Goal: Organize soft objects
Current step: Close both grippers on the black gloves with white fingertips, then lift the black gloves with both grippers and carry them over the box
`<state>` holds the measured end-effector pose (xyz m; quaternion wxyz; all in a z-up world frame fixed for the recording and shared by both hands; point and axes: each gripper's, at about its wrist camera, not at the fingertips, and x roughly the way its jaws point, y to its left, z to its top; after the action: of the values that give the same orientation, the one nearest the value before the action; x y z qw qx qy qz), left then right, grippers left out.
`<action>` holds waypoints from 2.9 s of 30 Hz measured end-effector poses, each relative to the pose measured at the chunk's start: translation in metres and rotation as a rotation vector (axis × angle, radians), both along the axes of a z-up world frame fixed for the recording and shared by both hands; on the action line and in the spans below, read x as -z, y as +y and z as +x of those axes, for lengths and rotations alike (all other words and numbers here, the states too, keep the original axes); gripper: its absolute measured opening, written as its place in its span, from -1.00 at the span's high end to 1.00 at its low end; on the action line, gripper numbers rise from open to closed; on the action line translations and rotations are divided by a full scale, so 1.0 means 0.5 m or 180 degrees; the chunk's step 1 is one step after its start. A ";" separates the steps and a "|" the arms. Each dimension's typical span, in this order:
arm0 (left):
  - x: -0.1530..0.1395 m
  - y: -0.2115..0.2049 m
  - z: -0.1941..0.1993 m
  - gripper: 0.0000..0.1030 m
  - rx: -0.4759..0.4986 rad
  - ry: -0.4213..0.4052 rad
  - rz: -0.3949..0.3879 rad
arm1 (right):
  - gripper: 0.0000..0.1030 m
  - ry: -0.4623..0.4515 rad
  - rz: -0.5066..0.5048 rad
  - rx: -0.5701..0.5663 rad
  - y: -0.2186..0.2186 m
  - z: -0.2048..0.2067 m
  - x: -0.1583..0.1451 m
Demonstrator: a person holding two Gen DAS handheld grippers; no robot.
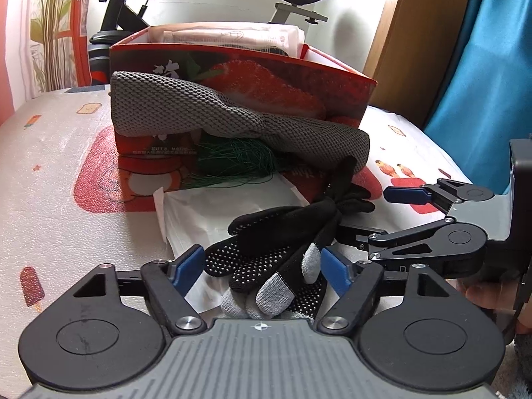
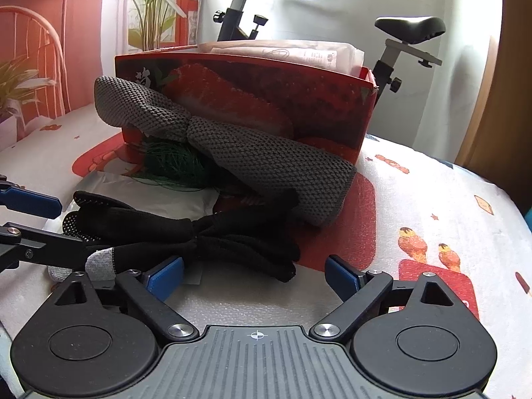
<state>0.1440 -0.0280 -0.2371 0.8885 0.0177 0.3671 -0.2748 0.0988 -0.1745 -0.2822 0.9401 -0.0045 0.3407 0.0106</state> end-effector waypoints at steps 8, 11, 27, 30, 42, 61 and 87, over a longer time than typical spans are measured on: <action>0.020 -0.010 0.015 0.32 -0.0003 -0.0004 0.0075 | -0.64 0.0014 0.0062 -0.0034 -0.002 0.000 -0.002; 0.020 -0.005 0.021 0.59 -0.0029 -0.0005 0.0068 | -0.61 -0.0007 0.0107 -0.0060 -0.003 -0.001 -0.006; 0.011 0.026 0.043 0.73 -0.0356 -0.0076 0.0050 | -0.15 -0.0100 0.0891 0.0007 -0.053 0.013 -0.028; 0.011 0.034 0.049 0.74 -0.0456 -0.0092 0.0086 | 0.00 -0.0059 0.1040 0.0055 -0.062 0.024 -0.024; 0.018 0.050 0.050 0.60 -0.0500 0.0023 -0.0012 | 0.10 0.0034 0.1255 0.0131 -0.060 0.010 0.012; 0.014 0.040 0.038 0.26 -0.0387 -0.0016 -0.0066 | 0.50 0.0023 0.0965 -0.0032 -0.027 0.004 0.008; -0.170 0.078 0.027 0.86 -0.0570 -0.0863 -0.0525 | 0.71 -0.0781 0.0728 -0.0367 0.001 0.018 -0.212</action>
<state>0.1574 0.0109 -0.1520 0.9492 -0.0512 0.2204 -0.2189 0.1080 -0.1739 -0.1762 0.9669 0.0817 0.2192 0.1024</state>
